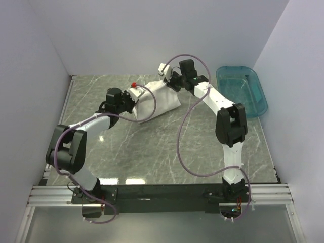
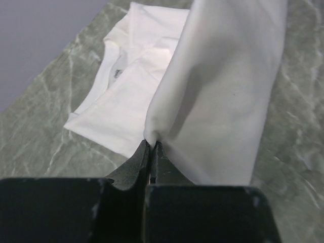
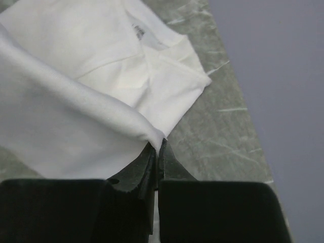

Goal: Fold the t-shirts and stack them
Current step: Fold the tshirt

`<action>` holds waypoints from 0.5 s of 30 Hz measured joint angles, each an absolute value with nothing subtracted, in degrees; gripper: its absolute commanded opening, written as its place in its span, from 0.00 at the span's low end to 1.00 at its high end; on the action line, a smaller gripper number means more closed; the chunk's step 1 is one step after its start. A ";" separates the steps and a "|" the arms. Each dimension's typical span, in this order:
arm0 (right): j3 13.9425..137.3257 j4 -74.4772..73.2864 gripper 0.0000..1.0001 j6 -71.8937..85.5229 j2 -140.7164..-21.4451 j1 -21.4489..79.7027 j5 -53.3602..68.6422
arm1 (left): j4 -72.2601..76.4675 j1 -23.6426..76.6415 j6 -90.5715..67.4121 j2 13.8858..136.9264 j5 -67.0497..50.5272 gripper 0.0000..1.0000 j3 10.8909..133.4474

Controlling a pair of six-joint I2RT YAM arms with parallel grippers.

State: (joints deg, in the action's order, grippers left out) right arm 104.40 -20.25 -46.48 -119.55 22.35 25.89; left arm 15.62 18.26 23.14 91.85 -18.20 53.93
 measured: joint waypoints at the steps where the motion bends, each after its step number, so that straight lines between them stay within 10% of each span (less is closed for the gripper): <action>1: 105.73 -19.27 0.00 -45.17 -120.77 22.55 24.97 | 16.49 17.65 22.76 92.66 -17.82 0.00 54.11; 15: 109.80 5.93 0.00 -38.37 -133.05 28.73 6.13 | 27.29 14.55 20.73 102.37 -4.49 0.00 59.24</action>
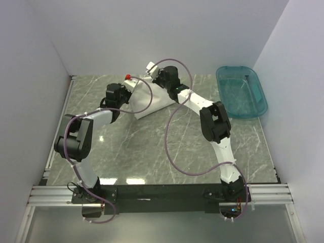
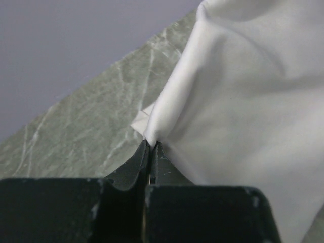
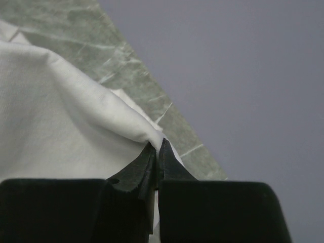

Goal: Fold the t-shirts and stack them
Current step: Fold the tshirt

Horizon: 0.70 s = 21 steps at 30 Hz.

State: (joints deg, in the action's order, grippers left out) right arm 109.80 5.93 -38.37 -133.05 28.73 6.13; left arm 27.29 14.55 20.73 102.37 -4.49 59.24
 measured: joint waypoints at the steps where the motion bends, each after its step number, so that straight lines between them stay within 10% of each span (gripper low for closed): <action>1: 109.80 8.54 0.00 -38.39 -133.69 29.19 4.69 | 28.34 14.55 20.75 102.74 -3.70 0.00 59.42; 21: 121.45 26.96 0.00 -43.59 -149.60 32.18 -7.68 | 35.70 14.06 23.29 114.76 5.91 0.00 68.31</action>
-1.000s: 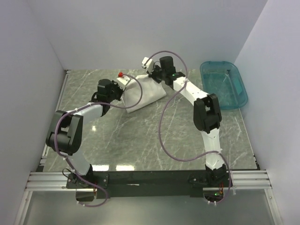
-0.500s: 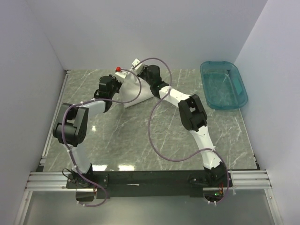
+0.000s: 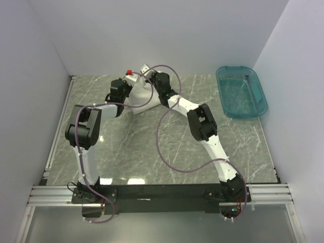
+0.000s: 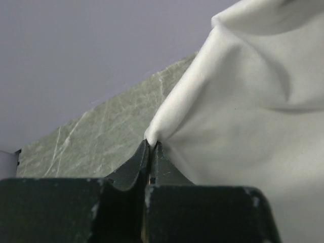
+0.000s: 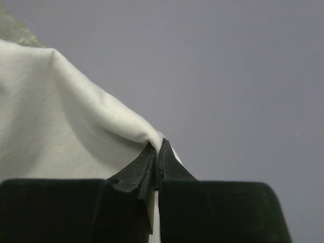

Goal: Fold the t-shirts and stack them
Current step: Fold the tshirt

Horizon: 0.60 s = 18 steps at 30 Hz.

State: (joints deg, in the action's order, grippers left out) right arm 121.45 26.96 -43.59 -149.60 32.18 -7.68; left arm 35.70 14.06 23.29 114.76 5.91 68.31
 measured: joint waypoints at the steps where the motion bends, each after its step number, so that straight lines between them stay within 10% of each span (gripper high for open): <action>1: 122.21 27.00 0.00 -43.70 -149.95 32.18 -7.97 | 35.73 14.00 23.31 115.20 5.93 0.00 68.99; 18: 127.83 27.90 0.01 -46.15 -154.10 32.27 -9.06 | 33.74 13.08 23.24 120.18 6.37 0.00 75.59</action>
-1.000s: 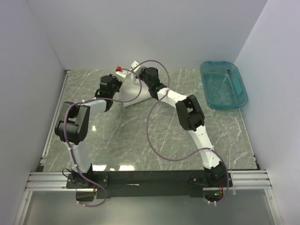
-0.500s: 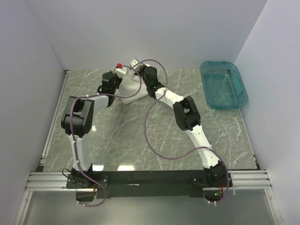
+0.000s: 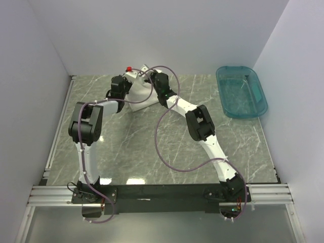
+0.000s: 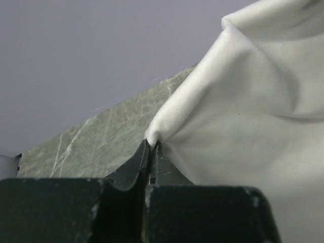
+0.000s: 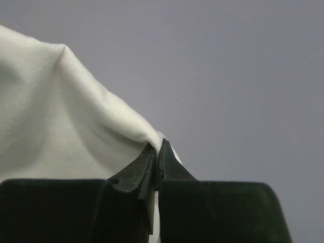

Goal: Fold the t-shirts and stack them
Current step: Fold the tshirt

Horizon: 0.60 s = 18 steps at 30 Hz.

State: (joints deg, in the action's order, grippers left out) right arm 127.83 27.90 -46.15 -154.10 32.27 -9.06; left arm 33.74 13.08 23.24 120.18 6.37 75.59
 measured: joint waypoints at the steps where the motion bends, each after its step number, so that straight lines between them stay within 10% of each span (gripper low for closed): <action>1: 128.03 27.90 0.02 -46.22 -154.21 32.27 -9.08 | 33.45 13.06 23.24 120.42 6.37 0.01 76.14; 4: 128.46 28.05 0.12 -46.39 -154.61 32.27 -9.34 | 32.58 13.06 23.27 121.97 6.48 0.06 78.81; 5: 128.57 28.25 0.29 -46.46 -154.80 32.27 -9.45 | 31.97 13.06 23.24 122.78 6.57 0.14 80.07; 8: 128.57 28.69 0.72 -46.78 -155.20 32.21 -10.00 | 31.11 12.91 22.92 124.95 7.07 0.95 82.94; 18: 122.78 30.52 0.85 -45.95 -152.33 32.21 -11.53 | 23.73 11.57 13.45 124.70 10.85 0.99 91.92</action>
